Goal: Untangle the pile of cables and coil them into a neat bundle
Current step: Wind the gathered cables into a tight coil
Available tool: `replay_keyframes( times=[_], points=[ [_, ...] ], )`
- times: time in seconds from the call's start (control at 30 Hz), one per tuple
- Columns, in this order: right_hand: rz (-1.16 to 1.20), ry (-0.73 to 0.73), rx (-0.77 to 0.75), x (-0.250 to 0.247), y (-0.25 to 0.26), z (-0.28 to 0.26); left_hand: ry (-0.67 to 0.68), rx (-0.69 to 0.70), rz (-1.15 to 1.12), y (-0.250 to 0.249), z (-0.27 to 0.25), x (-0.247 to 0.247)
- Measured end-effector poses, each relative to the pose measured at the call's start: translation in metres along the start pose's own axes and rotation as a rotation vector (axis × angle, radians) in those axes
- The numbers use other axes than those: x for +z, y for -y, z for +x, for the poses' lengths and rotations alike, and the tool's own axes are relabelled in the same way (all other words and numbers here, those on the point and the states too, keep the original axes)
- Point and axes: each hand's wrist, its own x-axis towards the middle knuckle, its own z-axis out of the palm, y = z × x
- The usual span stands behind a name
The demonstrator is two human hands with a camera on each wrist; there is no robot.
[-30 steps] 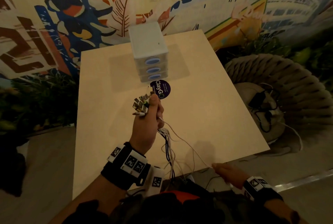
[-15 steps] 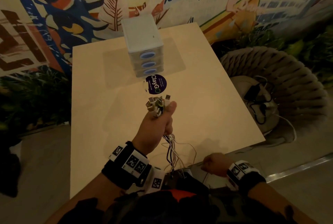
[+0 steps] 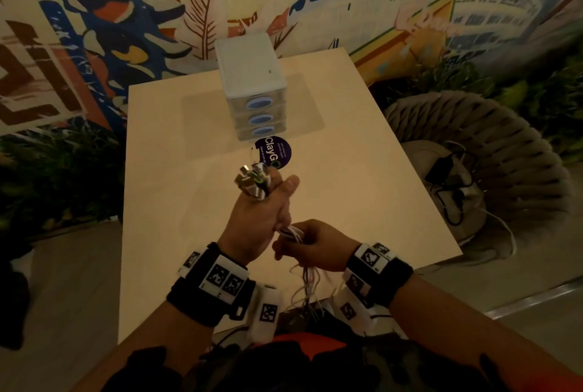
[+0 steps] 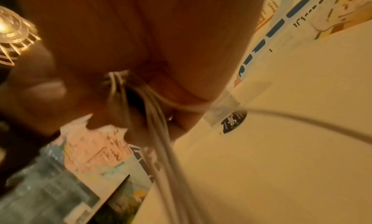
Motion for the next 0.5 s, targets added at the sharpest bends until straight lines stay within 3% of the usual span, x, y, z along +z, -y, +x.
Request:
replay_keyframes(
  times=[0.33, 0.5],
  points=[
    [-0.257, -0.068, 0.213, -0.007, -0.093, -0.043, -0.128, 0.063, -0.154, -0.019, -0.001, -0.033],
    [-0.336, -0.033, 0.320, -0.011, -0.131, -0.071, -0.073, 0.039, -0.166, -0.009, -0.002, -0.017]
  ],
)
